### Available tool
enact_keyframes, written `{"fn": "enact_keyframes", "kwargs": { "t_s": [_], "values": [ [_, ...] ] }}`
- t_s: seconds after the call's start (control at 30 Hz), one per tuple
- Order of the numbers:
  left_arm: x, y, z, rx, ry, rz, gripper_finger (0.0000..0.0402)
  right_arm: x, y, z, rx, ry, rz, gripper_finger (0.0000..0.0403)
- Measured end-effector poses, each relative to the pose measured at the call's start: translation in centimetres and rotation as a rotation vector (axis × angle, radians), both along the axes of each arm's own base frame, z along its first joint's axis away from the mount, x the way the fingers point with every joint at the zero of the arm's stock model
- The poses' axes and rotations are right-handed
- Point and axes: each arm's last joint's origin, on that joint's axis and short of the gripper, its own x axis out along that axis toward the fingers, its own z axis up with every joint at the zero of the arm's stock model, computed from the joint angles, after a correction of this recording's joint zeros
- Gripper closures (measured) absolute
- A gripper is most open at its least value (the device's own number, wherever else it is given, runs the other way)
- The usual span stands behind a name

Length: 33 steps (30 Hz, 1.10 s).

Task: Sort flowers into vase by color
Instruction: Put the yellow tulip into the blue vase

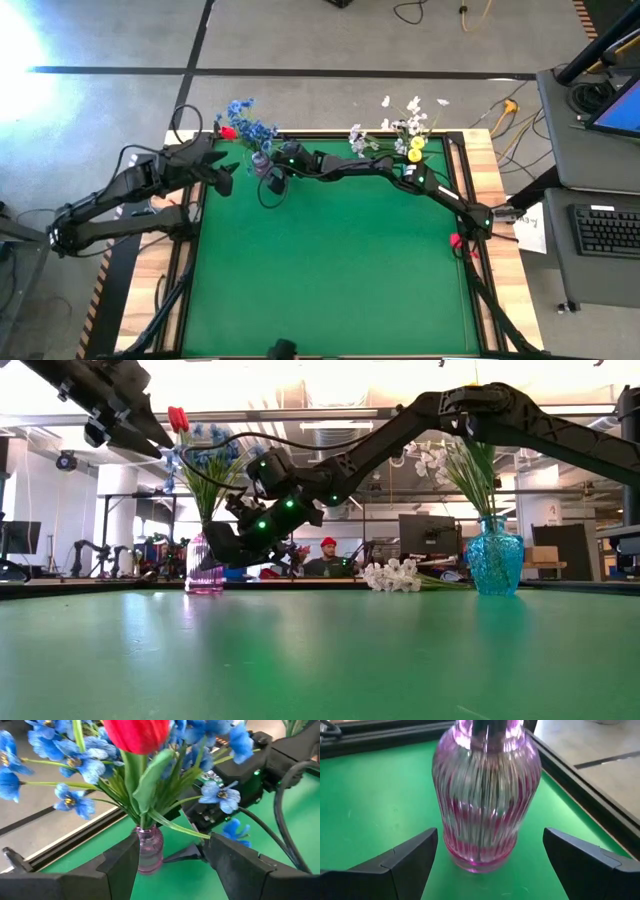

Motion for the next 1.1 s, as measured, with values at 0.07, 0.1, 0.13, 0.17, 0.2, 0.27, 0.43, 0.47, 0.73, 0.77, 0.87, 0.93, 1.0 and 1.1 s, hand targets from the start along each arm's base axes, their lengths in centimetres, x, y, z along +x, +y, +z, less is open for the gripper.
{"fn": "enact_keyframes", "kwargs": {
  "t_s": [0.07, 0.1, 0.13, 0.17, 0.2, 0.27, 0.43, 0.47, 0.73, 0.77, 0.87, 0.93, 1.0, 1.1],
  "values": [
    [0.0, -0.1, -0.2, -0.011, -0.006, -0.003, 0.0173, -0.1, 0.0, -0.1, -0.001, 0.018, -0.004, 0.0048],
    [0.0, -0.2, -0.3, -0.017, -0.009, -0.002, 0.0173, -0.1, 0.0, -0.2, -0.005, 0.032, -0.01, 0.0048],
    [0.0, -0.2, -0.4, -0.023, -0.011, -0.002, 0.0173, -0.2, 0.0, -0.3, -0.008, 0.044, -0.013, 0.0048],
    [0.0, -0.2, -0.5, -0.028, -0.013, -0.001, 0.0173, -0.2, 0.0, -0.3, -0.009, 0.052, -0.017, 0.0048],
    [0.0, -0.2, -0.7, -0.032, -0.012, -0.001, 0.0173, -0.3, 0.0, -0.4, -0.007, 0.063, -0.017, 0.0048],
    [0.1, -0.2, -0.8, -0.035, -0.007, -0.002, 0.0173, -0.4, 0.1, -0.3, -0.01, 0.084, -0.017, 0.0048],
    [0.1, -0.2, -0.9, -0.037, -0.003, -0.002, 0.0173, -1.0, 0.1, 0.1, -0.021, 0.166, -0.029, 0.0048],
    [0.1, -0.2, -0.9, -0.037, -0.003, -0.002, 0.0173, -1.1, 0.2, 0.1, -0.02, 0.187, -0.029, 0.0048],
    [0.0, -0.3, -1.1, -0.05, 0.013, -0.012, 0.0173, -2.3, 1.7, 1.3, -0.064, 0.38, -0.018, 0.0048],
    [0.0, -0.3, -1.1, -0.05, 0.012, -0.012, 0.0173, -2.4, 2.0, 1.6, -0.072, 0.402, -0.016, 0.0048],
    [0.0, -0.3, -1.1, -0.051, 0.012, -0.014, 0.0173, -2.7, 3.1, 2.1, -0.101, 0.466, -0.001, 0.0048],
    [0.0, -0.3, -1.1, -0.051, 0.011, -0.015, 0.0173, -2.8, 3.9, 2.2, -0.124, 0.506, 0.018, 0.0048],
    [0.0, -0.3, -1.0, -0.05, 0.011, -0.015, 0.0173, -2.9, 4.6, 2.4, -0.155, 0.542, 0.037, 0.0048],
    [0.0, -0.3, -1.0, -0.046, 0.008, -0.016, 0.0173, -3.0, 5.5, 2.7, -0.214, 0.588, 0.041, 0.0048]
  ]
}}
